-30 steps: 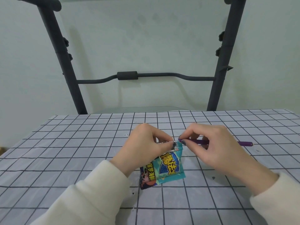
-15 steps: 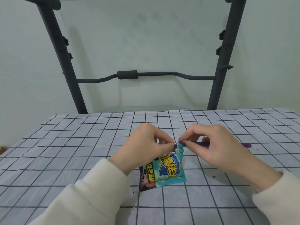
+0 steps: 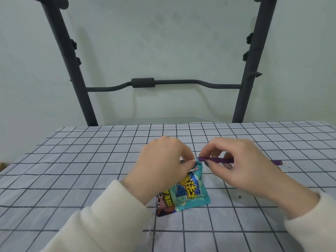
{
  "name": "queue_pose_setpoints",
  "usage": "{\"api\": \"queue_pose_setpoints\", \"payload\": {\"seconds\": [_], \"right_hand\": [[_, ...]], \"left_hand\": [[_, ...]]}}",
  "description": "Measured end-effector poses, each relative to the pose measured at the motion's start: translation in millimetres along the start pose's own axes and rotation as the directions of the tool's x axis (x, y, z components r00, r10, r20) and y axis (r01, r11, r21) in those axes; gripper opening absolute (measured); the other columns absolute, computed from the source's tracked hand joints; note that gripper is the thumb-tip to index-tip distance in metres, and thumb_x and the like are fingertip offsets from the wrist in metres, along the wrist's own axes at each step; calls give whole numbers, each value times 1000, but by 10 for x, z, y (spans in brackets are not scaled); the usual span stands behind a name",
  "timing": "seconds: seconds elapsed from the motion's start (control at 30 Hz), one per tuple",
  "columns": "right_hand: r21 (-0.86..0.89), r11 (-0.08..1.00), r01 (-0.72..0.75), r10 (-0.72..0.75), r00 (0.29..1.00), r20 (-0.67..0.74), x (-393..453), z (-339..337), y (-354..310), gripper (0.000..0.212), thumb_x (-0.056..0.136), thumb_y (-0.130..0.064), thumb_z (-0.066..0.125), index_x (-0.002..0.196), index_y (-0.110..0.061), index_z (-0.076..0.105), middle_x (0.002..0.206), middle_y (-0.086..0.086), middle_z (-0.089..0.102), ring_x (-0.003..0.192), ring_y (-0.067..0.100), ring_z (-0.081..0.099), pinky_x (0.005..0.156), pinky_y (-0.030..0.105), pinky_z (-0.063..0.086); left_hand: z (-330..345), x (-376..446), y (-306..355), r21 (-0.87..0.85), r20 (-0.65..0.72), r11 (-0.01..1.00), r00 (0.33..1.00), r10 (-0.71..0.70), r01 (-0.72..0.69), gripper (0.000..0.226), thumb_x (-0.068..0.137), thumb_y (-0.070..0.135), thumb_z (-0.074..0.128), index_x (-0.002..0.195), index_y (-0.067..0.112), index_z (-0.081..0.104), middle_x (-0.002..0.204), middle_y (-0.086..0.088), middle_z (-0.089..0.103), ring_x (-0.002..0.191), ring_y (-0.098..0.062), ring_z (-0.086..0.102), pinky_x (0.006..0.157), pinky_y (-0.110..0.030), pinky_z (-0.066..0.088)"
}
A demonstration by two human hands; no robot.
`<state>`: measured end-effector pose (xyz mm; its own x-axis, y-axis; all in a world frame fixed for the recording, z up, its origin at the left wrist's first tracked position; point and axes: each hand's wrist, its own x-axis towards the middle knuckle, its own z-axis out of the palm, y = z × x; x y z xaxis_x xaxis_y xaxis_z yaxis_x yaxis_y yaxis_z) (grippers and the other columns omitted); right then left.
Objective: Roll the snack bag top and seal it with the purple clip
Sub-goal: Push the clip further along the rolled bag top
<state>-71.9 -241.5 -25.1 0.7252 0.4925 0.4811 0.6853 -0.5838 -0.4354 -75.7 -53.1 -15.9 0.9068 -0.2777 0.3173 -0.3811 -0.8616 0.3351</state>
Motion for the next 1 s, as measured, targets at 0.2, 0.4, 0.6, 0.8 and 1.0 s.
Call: {"api": "queue_pose_setpoints", "payload": {"seconds": [0.2, 0.4, 0.6, 0.8, 1.0], "right_hand": [[-39, 998, 46, -49, 995, -84, 5, -97, -52, 17, 76, -7, 69, 83, -23, 68, 73, -17, 63, 70, 5, 58, 57, 15, 46], [-55, 994, 92, -93, 996, -13, -12, -163, -50, 15, 76, -10, 70, 82, -24, 69, 74, -15, 65, 67, 12, 60, 54, 31, 50], [137, 990, -38, 36, 999, 15, -21, -206, -25, 16, 76, -10, 73, 80, -25, 74, 73, -16, 70, 70, 5, 67, 63, 29, 57], [93, 996, -3, 1, 1000, 14, -16, -167, -89, 16, 76, -7, 72, 82, -21, 74, 73, -12, 70, 73, 9, 67, 63, 31, 56], [28, 997, 68, -69, 997, 21, -7, -144, -90, 17, 75, -4, 71, 83, -19, 73, 72, -15, 65, 69, 7, 62, 57, 28, 53]], "left_hand": [[60, -2, 66, -226, -60, 974, 998, -26, 12, 11, 81, 33, 65, 73, 26, 70, 67, 11, 65, 67, -6, 59, 63, -27, 50], [67, -28, 93, -321, 36, 947, 999, 6, 6, 10, 80, 25, 65, 74, 22, 71, 72, 4, 73, 73, -9, 67, 70, -33, 56], [38, -48, 129, -307, 43, 951, 998, 41, -26, 12, 79, 26, 65, 76, 19, 73, 72, 3, 73, 69, -8, 66, 64, -29, 55], [31, -35, 93, -335, 61, 942, 998, 27, -5, 11, 78, 25, 66, 71, 19, 73, 67, 6, 71, 67, -6, 64, 64, -28, 55], [58, -25, 52, -376, 90, 926, 996, 30, 6, 13, 79, 22, 66, 73, 14, 75, 69, 1, 73, 68, -10, 67, 66, -32, 57]]}}
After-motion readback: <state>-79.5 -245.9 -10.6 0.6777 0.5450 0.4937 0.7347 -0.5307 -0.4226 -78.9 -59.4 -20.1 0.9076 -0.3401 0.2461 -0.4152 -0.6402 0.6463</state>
